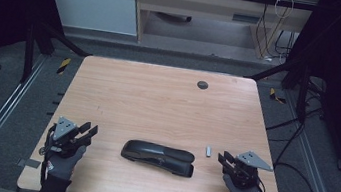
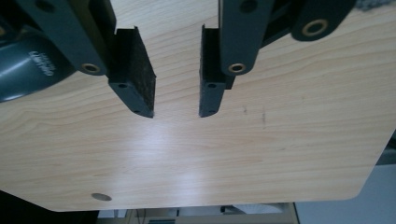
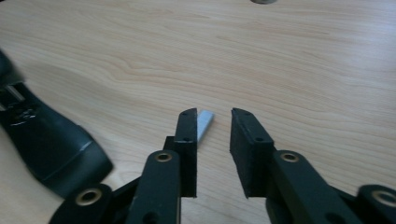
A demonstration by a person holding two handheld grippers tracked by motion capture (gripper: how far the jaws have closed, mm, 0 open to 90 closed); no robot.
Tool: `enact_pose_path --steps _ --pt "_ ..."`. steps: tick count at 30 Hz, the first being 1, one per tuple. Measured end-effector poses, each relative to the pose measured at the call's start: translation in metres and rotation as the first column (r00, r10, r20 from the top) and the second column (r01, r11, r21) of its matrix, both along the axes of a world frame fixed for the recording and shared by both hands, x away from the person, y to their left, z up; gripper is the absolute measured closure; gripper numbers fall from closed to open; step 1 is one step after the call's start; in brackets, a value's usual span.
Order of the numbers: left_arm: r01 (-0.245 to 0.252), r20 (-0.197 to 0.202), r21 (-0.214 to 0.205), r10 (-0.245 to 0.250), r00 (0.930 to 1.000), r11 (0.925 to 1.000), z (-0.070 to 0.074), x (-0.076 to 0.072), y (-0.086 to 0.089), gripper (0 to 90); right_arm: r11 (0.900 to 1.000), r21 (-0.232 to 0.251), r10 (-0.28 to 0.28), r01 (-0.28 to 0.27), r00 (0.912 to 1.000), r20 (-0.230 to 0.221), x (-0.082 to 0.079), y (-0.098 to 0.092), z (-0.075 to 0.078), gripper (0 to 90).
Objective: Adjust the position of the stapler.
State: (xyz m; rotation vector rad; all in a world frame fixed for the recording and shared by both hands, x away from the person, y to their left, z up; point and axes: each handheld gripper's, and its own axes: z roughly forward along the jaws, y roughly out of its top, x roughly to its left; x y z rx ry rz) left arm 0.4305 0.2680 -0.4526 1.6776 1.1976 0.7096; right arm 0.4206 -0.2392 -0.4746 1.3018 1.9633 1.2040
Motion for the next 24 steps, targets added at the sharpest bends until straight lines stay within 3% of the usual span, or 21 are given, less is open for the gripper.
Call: enact_pose_path --steps 7,11,21,24 --pt "0.028 0.016 -0.021 -0.027 0.9995 0.9994 0.012 -0.007 -0.011 82.5 0.9973 0.001 0.074 -0.074 0.9972 -0.012 -0.009 0.008 0.004 89.3" --pt "0.045 0.01 -0.014 -0.045 0.9989 0.9989 0.012 -0.006 -0.015 89.2 0.993 -0.018 0.116 -0.117 0.9925 -0.037 -0.011 0.016 0.001 90.0" --pt "0.109 -0.019 0.02 -0.109 0.9939 0.9938 0.017 0.01 -0.038 89.8 0.9789 -0.01 0.203 -0.204 0.9771 -0.063 -0.021 0.034 -0.002 90.0" --pt "0.15 -0.054 0.039 -0.147 0.9876 0.988 0.012 0.022 -0.055 89.9 0.9731 0.0 0.23 -0.23 0.9705 -0.074 -0.026 0.039 -0.005 90.0"
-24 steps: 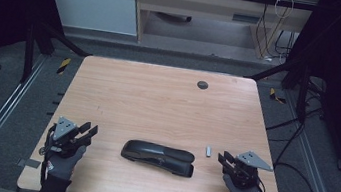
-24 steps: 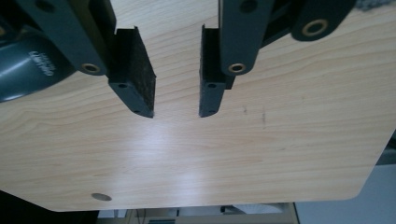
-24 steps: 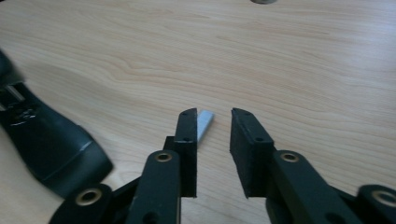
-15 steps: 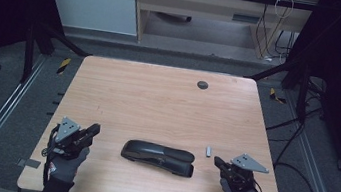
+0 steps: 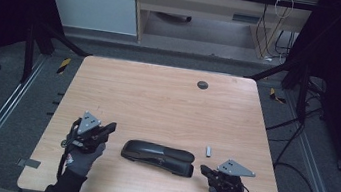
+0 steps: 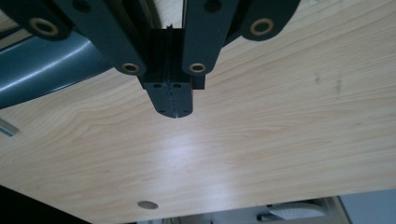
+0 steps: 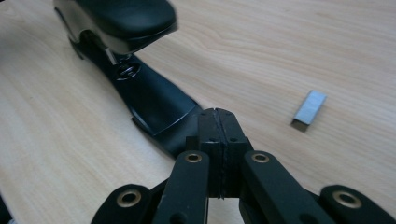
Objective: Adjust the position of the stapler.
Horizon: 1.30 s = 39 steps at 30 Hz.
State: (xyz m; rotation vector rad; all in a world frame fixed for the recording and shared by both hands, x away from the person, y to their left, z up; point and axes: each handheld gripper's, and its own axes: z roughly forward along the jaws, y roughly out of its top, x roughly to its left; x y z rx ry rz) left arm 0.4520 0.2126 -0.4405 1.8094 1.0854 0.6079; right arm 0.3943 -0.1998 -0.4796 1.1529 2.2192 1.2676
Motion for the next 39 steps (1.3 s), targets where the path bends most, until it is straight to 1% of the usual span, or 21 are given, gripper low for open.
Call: enact_pose_path --steps 1,2,3,5,6,8,10,11,12,13,14,16,18,22,24,25,27,28,32,34,39 --pt "0.0 0.0 0.0 0.0 1.0 1.0 0.0 0.0 0.0 89.9 1.0 0.0 0.004 -0.004 1.0 -0.002 -0.001 0.001 -0.001 90.0" --pt "0.014 -0.012 0.018 -0.014 0.9998 0.9997 -0.003 0.005 -0.009 89.9 1.0 -0.001 0.007 -0.007 1.0 -0.005 -0.002 0.003 -0.002 90.0" --pt "0.014 -0.012 0.018 -0.014 0.9998 0.9997 -0.003 0.005 -0.009 89.9 0.9999 0.001 0.011 -0.011 0.9999 -0.007 -0.002 0.004 -0.003 90.0" --pt "0.029 -0.027 0.038 -0.028 0.9992 0.9989 -0.007 0.011 -0.016 89.9 0.9998 0.006 0.02 -0.019 0.9998 -0.01 -0.002 0.005 -0.004 90.0" --pt "0.04 -0.04 0.053 -0.038 0.9985 0.9978 -0.009 0.016 -0.023 90.0 0.9998 0.008 0.018 -0.018 0.9997 -0.013 -0.003 0.006 -0.004 90.0" --pt "0.047 -0.048 0.054 -0.045 0.9978 0.9974 -0.011 0.018 -0.026 90.0 0.9997 0.008 0.024 -0.024 0.9996 -0.013 -0.003 0.007 -0.004 90.0" --pt "0.068 -0.07 0.073 -0.063 0.9956 0.995 -0.015 0.023 -0.033 90.0 0.9993 0.015 0.035 -0.034 0.9992 -0.019 -0.004 0.011 -0.006 90.0" --pt "0.068 -0.07 0.073 -0.063 0.9956 0.995 -0.015 0.023 -0.033 90.0 0.9993 0.015 0.035 -0.034 0.9992 -0.019 -0.004 0.011 -0.006 90.0" --pt "0.084 -0.09 0.082 -0.076 0.9931 0.9931 -0.018 0.025 -0.037 90.0 0.9991 0.014 0.04 -0.04 0.999 -0.022 -0.003 0.014 -0.009 90.0" --pt "0.084 -0.09 0.082 -0.076 0.9931 0.9931 -0.018 0.025 -0.037 90.0 0.9991 0.014 0.04 -0.04 0.999 -0.022 -0.003 0.014 -0.009 90.0" --pt "0.09 -0.098 0.091 -0.081 0.9919 0.9917 -0.02 0.026 -0.039 90.0 0.9989 0.018 0.044 -0.044 0.9987 -0.027 -0.003 0.015 -0.01 90.0" --pt "0.11 -0.119 0.089 -0.099 0.9879 0.99 -0.024 0.028 -0.042 90.0 0.9984 0.02 0.054 -0.053 0.9976 -0.043 -0.002 0.019 -0.014 90.0" --pt "0.117 -0.121 0.088 -0.106 0.987 0.9892 -0.025 0.028 -0.043 90.0 0.998 0.022 0.059 -0.058 0.9971 -0.048 -0.002 0.021 -0.015 90.0" --pt "0.134 -0.131 0.105 -0.12 0.9841 0.9854 -0.027 0.028 -0.046 90.0 0.997 0.01 0.077 -0.076 0.9953 -0.059 -0.001 0.027 -0.018 90.0" --pt "0.135 -0.131 0.099 -0.122 0.9839 0.9858 -0.027 0.027 -0.047 90.0 0.9969 0.008 0.078 -0.078 0.995 -0.062 -0.002 0.029 -0.019 90.0" --pt "0.145 -0.133 0.107 -0.131 0.9825 0.9835 -0.027 0.026 -0.047 90.0 0.9959 -0.001 0.091 -0.091 0.9937 -0.067 -0.001 0.031 -0.021 90.0" --pt "0.144 -0.13 0.111 -0.13 0.9829 0.9833 -0.027 0.026 -0.048 90.0 0.9956 -0.003 0.093 -0.094 0.9932 -0.069 -0.001 0.033 -0.022 90.0" --pt "0.144 -0.13 0.111 -0.129 0.9831 0.9833 -0.027 0.026 -0.048 90.0 0.9955 -0.005 0.093 -0.094 0.9924 -0.079 0.0 0.034 -0.023 90.0" --pt "0.139 -0.128 0.101 -0.125 0.9838 0.9852 -0.027 0.025 -0.047 90.0 0.9952 -0.008 0.096 -0.097 0.9918 -0.084 0.002 0.035 -0.026 90.0" --pt "0.137 -0.126 0.105 -0.124 0.9842 0.9849 -0.027 0.023 -0.046 90.0 0.9953 -0.008 0.096 -0.097 0.9918 -0.084 0.002 0.035 -0.026 90.0" --pt "0.146 -0.132 0.113 -0.13 0.9826 0.9829 -0.026 0.019 -0.044 90.0 0.9957 -0.012 0.091 -0.092 0.9927 -0.08 0.002 0.035 -0.026 90.0"
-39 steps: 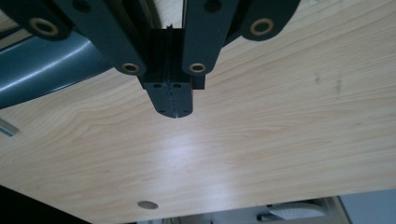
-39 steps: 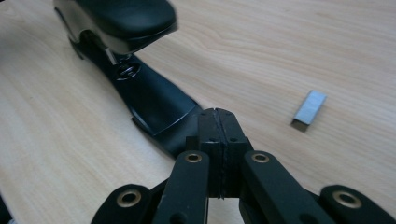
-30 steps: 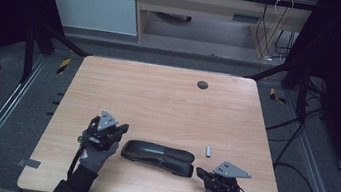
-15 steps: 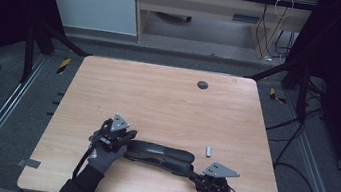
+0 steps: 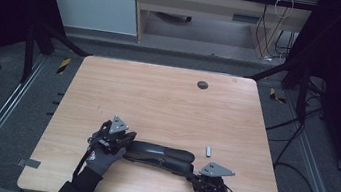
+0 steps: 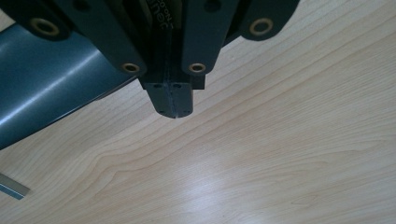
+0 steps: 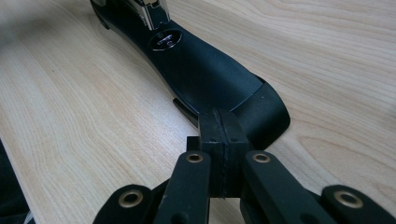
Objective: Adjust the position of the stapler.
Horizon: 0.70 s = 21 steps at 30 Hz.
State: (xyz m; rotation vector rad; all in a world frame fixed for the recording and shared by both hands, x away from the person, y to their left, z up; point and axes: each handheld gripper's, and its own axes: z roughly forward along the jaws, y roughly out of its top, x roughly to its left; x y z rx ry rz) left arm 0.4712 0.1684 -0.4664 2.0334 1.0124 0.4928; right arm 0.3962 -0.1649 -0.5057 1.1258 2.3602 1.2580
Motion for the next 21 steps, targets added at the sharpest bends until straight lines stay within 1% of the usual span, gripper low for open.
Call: enact_pose_path --steps 6,9,12,14,15,16,17,18,19,20,21 --pt "0.005 0.007 0.001 -0.005 1.0 1.0 0.0 -0.008 0.002 90.0 0.9999 -0.003 -0.016 0.016 0.9998 0.008 0.003 -0.001 0.0 90.0" --pt "0.003 0.018 -0.002 -0.003 0.9998 1.0 0.0 -0.014 0.003 90.0 0.9998 0.001 -0.017 0.017 0.9998 0.01 0.005 -0.002 -0.001 90.0" --pt "0.003 0.027 -0.001 -0.003 0.9996 1.0 0.0 -0.015 0.003 90.0 0.9998 0.0 -0.018 0.018 0.9998 0.011 0.005 -0.002 -0.001 90.0" --pt "0.004 0.032 0.007 -0.005 0.9995 1.0 0.0 -0.015 0.002 89.9 0.9998 -0.008 -0.019 0.019 0.9997 0.012 0.005 -0.002 0.0 90.0" --pt "-0.001 0.047 0.01 0.0 0.9989 0.9999 0.001 -0.016 0.003 89.9 0.9998 0.004 -0.02 0.02 0.9996 0.02 0.004 -0.003 0.001 90.0" --pt "-0.001 0.047 0.01 0.0 0.9989 0.9999 0.001 -0.016 0.003 89.7 0.9996 0.014 -0.024 0.024 0.9994 0.027 0.004 -0.004 0.003 90.0" --pt "-0.01 0.062 0.004 0.009 0.998 0.9999 0.004 -0.018 0.004 88.5 0.9994 0.022 -0.027 0.026 0.9988 0.04 0.003 -0.006 0.005 90.0" --pt "-0.01 0.062 0.004 0.009 0.998 0.9999 0.004 -0.018 0.004 87.3 0.9994 0.022 -0.027 0.026 0.9988 0.04 0.003 -0.006 0.005 90.0" --pt "-0.015 0.079 -0.003 0.015 0.9967 0.9999 0.01 -0.021 0.006 86.4 0.9984 0.042 -0.04 0.038 0.9976 0.057 0.003 -0.01 0.008 90.0" --pt "-0.015 0.079 -0.003 0.015 0.9967 0.9999 0.01 -0.021 0.006 85.5 0.9984 0.042 -0.04 0.038 0.9976 0.057 0.003 -0.01 0.008 90.0" --pt "-0.016 0.092 -0.007 0.016 0.9956 0.9999 0.013 -0.023 0.007 85.5 0.9976 0.048 -0.053 0.05 0.9969 0.058 0.002 -0.013 0.009 89.4"
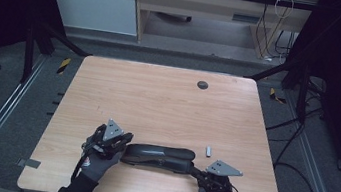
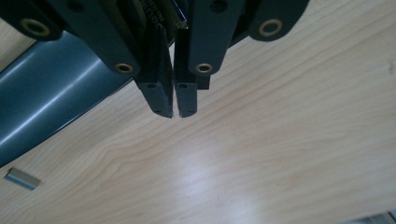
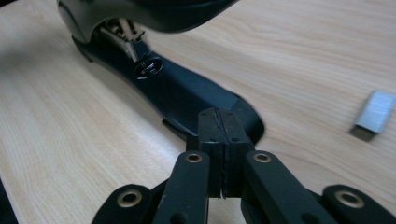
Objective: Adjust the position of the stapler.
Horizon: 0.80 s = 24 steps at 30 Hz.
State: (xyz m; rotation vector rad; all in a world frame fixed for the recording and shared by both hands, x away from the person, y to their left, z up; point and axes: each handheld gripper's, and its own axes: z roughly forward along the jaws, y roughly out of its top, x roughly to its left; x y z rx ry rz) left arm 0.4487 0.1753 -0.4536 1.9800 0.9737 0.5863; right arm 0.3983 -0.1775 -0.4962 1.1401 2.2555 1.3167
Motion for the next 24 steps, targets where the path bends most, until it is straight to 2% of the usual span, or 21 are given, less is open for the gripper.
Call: enact_pose_path --steps 2,4,9,12,14,15,19,24 --pt "0.006 0.034 0.005 -0.006 0.9994 1.0 0.009 -0.006 -0.001 80.5 0.9997 0.012 -0.019 0.019 0.9998 0.009 0.0 -0.007 0.001 87.2" --pt "0.012 0.041 0.006 -0.012 0.9991 0.9999 0.012 -0.008 -0.002 78.8 0.9996 0.015 -0.025 0.025 0.9996 0.012 0.001 -0.009 0.001 86.4" --pt "0.043 0.075 0.012 -0.044 0.9962 0.999 0.023 -0.018 -0.01 67.7 0.9981 0.017 -0.059 0.059 0.9981 0.016 0.001 -0.02 0.002 80.7" --pt "0.081 0.085 0.035 -0.084 0.9929 0.9961 0.028 -0.024 -0.017 56.0 0.9963 0.029 -0.081 0.081 0.9967 0.009 0.002 -0.027 0.003 74.8" --pt "0.085 0.096 0.043 -0.089 0.9914 0.9954 0.029 -0.025 -0.02 53.3 0.9958 0.03 -0.086 0.086 0.9962 0.01 0.002 -0.028 0.003 73.2" --pt "0.09 0.104 0.075 -0.097 0.9898 0.9932 0.03 -0.027 -0.024 46.8 0.9951 0.025 -0.096 0.096 0.9953 0.014 0.002 -0.029 0.002 70.4" --pt "0.107 0.104 0.098 -0.117 0.9876 0.9894 0.031 -0.03 -0.031 40.0 0.994 0.017 -0.108 0.108 0.9939 0.02 0.004 -0.031 0.001 64.4" --pt "0.131 0.103 0.109 -0.142 0.9845 0.9853 0.034 -0.034 -0.038 36.0 0.993 0.008 -0.118 0.118 0.9925 0.031 0.004 -0.033 0.001 61.5"
